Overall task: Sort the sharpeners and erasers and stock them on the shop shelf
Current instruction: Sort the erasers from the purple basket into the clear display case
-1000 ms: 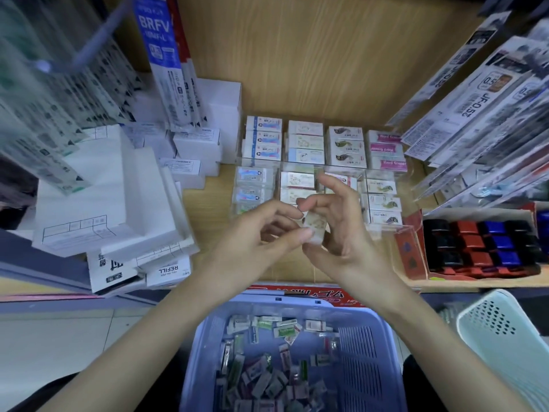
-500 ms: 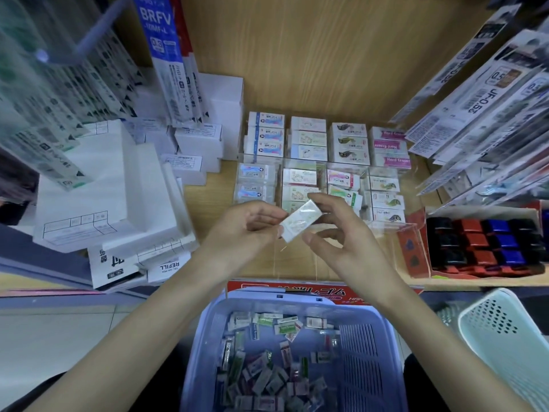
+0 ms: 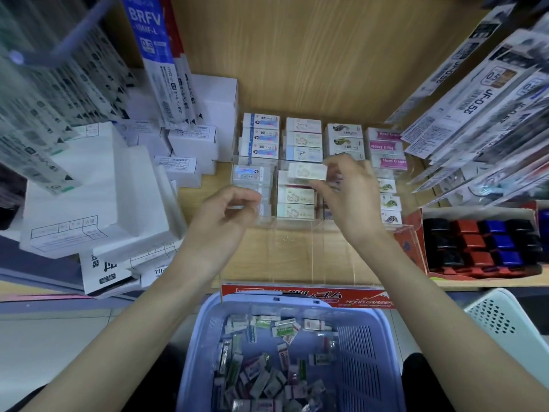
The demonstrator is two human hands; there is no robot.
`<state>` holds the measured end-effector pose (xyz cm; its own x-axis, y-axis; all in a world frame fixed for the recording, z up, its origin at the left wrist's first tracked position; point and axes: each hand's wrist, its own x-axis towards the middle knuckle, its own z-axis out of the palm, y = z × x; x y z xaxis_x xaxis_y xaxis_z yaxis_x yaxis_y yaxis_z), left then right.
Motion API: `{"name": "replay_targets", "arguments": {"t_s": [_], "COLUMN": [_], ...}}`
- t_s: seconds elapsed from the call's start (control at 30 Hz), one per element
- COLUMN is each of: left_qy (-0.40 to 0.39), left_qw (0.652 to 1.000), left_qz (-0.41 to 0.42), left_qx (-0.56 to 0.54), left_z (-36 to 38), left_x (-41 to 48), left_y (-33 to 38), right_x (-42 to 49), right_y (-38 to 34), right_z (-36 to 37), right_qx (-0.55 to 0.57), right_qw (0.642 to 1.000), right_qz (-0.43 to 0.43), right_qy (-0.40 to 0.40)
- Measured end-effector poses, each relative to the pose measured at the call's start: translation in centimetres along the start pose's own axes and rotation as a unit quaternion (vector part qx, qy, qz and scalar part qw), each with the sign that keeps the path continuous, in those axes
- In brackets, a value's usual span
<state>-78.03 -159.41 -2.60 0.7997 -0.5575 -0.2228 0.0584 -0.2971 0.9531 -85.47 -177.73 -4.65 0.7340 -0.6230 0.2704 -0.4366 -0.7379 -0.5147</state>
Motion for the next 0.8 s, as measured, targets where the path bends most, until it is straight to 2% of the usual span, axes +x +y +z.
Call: {"name": "replay_targets", "arguments": {"t_s": [0.1,0.23,0.33,0.43,0.53,0.6,0.7,0.73,0.8], "left_qy": [-0.02,-0.018,-0.009,-0.037,-0.108,-0.143,-0.225,-0.264,-0.315], "left_qw": [1.0,1.0,1.0,0.998,0.992,0.986,0.953,0.935,0.9], "left_qz": [0.003,0.016,0.019,0.039,0.062,0.054,0.009,-0.018,-0.062], "left_qx": [-0.005,0.017,0.014,0.023,0.032,0.065,0.201,0.235,0.294], "left_z": [0.0,-0.5,-0.9,-1.0,-0.7,0.0,1.7,2.4,3.5], "left_x": [-0.3,-0.6,-1.6,-3.3,-5.8,-7.4,-9.5,-10.0,-10.7], "left_y": [0.2,0.1,0.0,-0.5,-2.4,-5.5,-12.6,-15.1,-20.1], "right_x": [1.0,0.7,-0.4,-3.1,-7.7,-11.1,-16.4,-17.8,-21.1], "right_y": [0.0,-0.2,0.3,0.6,0.8,1.2,3.4,4.7,8.4], "right_z": [1.3,1.2,-0.2,-1.8,-3.4,-3.8,-2.2,-0.9,2.4], "right_qx": [-0.071,-0.059,-0.073,-0.03,0.039,0.072,0.052,0.02,-0.056], "right_qw": [0.997,0.997,0.994,0.997,0.993,0.983,0.943,0.921,0.849], "right_qz": [-0.04,-0.04,-0.077,-0.072,-0.108,-0.146,-0.174,-0.156,-0.07], "right_qy": [-0.016,-0.035,-0.018,-0.002,-0.023,-0.09,-0.277,-0.357,-0.52]}}
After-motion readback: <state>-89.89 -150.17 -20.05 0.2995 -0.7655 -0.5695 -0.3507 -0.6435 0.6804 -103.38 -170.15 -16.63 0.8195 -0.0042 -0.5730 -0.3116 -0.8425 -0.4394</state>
